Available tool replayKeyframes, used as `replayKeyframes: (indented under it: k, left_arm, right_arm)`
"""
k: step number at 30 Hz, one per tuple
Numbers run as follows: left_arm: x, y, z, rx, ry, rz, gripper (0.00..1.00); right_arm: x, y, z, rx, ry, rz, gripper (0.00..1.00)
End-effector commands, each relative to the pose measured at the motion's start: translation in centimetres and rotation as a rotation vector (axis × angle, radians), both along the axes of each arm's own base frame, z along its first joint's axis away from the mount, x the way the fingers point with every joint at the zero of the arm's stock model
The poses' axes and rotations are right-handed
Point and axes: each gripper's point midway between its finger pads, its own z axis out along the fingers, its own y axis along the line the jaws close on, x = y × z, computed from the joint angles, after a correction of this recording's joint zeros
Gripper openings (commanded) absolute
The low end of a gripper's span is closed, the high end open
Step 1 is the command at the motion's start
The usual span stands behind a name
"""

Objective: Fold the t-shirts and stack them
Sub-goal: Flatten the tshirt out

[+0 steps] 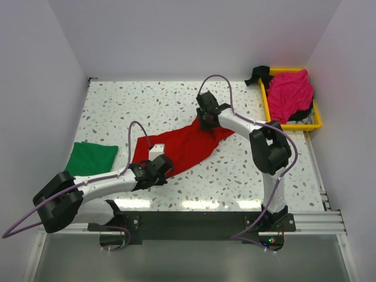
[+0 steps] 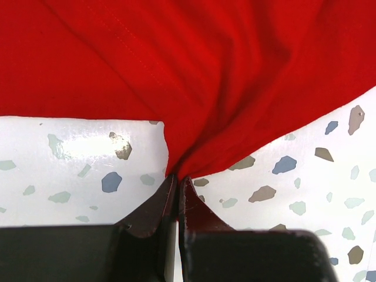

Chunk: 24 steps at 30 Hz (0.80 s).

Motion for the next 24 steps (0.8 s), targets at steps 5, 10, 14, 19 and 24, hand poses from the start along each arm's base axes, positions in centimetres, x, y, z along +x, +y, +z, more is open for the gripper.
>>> replayKeyframes:
  k: [5,10,14,19,24]
  left_arm:
    - [1.1,-1.3,1.1,-0.063,-0.04,0.016,0.0]
    - [1.1,-1.4,1.2,-0.065,-0.04,0.013,0.0]
    - [1.2,-1.4,1.3,-0.063,-0.042,0.011,0.0]
    - [1.4,-1.5,1.5,-0.058,-0.048,0.006,0.0]
    - [1.6,-1.6,2.0,-0.062,-0.056,0.004,0.0]
  right_arm:
    - [1.4,-0.9,1.6,-0.062,-0.067,-0.024,0.38]
    - [1.4,-0.8,0.7,-0.074,-0.041,-0.012,0.36]
    - [1.3,-0.7,0.6,-0.078,-0.034,-0.007,0.31]
    - [1.2,-0.7,1.7,-0.071,-0.039,-0.007,0.15]
    - [0.8,-1.5,4.1,-0.066,-0.068,-0.039,0.01]
